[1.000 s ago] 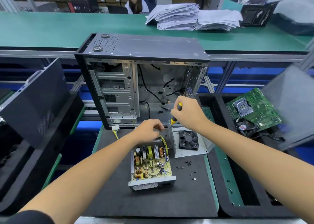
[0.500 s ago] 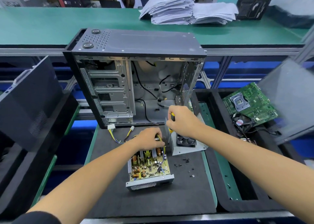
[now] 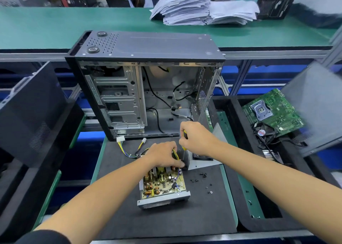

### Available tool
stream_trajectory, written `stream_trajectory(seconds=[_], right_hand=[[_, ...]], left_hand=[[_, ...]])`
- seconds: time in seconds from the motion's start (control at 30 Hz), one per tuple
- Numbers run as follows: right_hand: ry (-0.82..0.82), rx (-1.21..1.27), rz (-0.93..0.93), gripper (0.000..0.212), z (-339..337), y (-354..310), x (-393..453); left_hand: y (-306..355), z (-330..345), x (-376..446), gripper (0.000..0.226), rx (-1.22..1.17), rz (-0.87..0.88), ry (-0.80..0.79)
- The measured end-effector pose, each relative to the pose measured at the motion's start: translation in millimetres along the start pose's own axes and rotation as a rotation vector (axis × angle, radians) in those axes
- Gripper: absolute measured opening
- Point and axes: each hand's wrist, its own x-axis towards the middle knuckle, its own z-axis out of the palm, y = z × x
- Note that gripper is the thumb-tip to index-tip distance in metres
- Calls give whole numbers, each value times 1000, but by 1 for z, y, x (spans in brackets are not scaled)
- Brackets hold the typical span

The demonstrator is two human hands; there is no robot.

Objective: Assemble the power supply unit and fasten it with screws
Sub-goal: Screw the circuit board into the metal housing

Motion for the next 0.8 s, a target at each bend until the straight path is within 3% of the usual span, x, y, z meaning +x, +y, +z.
stream_trajectory(seconds=[0.13,0.4,0.8], right_hand=[[-16,-14,-1,4,2,0,2],[-39,-15,9,7,4,2,3],[-56,-21,7,9,4,1,0]], left_hand=[[1,8,1,71,117,-18,84],[9,8,0,46,93,-33,111],[3,-10,-2,35,-302,22,-16]])
